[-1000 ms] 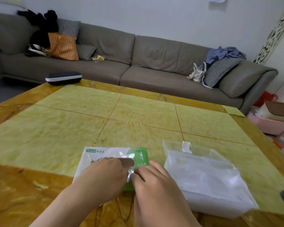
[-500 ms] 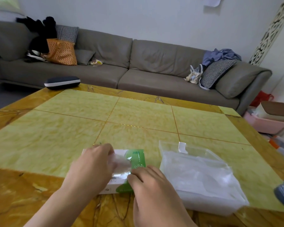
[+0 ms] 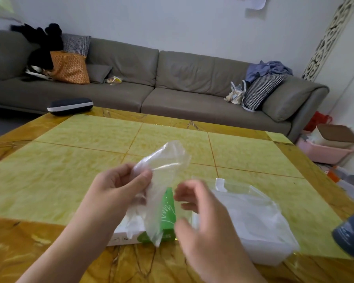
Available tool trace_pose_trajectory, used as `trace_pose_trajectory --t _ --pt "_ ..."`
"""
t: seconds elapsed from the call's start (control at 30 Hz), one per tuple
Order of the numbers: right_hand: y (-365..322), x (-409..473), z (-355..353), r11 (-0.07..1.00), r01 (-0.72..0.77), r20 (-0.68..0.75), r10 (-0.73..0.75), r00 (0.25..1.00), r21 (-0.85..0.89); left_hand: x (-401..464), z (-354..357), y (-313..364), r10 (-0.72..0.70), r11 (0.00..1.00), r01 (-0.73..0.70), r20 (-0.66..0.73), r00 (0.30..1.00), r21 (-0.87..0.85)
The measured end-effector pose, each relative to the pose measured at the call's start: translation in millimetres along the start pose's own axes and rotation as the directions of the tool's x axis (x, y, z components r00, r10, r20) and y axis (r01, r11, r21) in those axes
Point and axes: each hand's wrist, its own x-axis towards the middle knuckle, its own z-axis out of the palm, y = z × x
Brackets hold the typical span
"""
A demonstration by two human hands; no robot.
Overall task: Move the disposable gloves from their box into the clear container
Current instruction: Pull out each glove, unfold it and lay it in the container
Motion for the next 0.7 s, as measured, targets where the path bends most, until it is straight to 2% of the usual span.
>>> trace_pose_trajectory --t 0.07,0.1,0.17,0.23,0.3,0.37,0.43,0.57,0.63,0.7 --pt "-0.2 3.2 -14.6 0.951 -0.011 -0.036 0.023 0.999 0.308 -3.2 4.7 -1.9 0.035 0.996 -0.039 0.047 0.998 0.082" --pt "-0.7 4.2 -20.4 0.933 -0.002 -0.041 0.018 0.999 0.361 -5.5 8.3 -2.1 0.057 0.987 -0.068 0.08 0.995 0.143" --pt "-0.6 6.6 -25.8 0.936 0.016 -0.105 0.023 0.994 0.351 -10.9 15.5 -1.3 0.079 0.97 -0.114 0.17 0.982 0.213" --pt "2.3 9.7 -29.1 0.935 0.034 -0.232 0.052 0.971 0.354 -13.9 20.1 -1.5 0.072 0.949 -0.138 0.23 0.971 0.282" --pt "6.7 11.7 -33.6 0.924 0.03 -0.272 0.081 0.959 0.38 -15.1 21.3 0.4 0.034 0.938 -0.136 0.308 0.951 0.318" --pt "6.5 12.1 -38.6 0.898 0.021 -0.217 0.084 0.973 0.44 -16.8 21.6 3.6 -0.048 0.97 -0.065 0.445 0.894 0.234" --pt "4.2 11.1 -43.2 0.858 0.017 -0.156 0.074 0.985 0.514 -18.3 24.2 5.8 -0.084 0.995 0.043 0.511 0.855 0.092" --pt "8.2 11.6 -54.1 0.828 -0.027 -0.126 0.117 0.985 0.561 -14.3 24.1 -1.6 -0.103 0.941 0.23 0.434 0.895 -0.25" --pt "11.9 12.7 -62.5 0.816 -0.053 -0.13 0.155 0.979 0.575 -11.4 21.5 -5.2 -0.118 0.922 0.243 0.38 0.917 -0.3" --pt "13.3 12.8 -69.6 0.812 -0.081 -0.087 0.16 0.983 0.578 -9.5 19.9 -6.7 -0.104 0.945 0.204 0.356 0.929 -0.255"
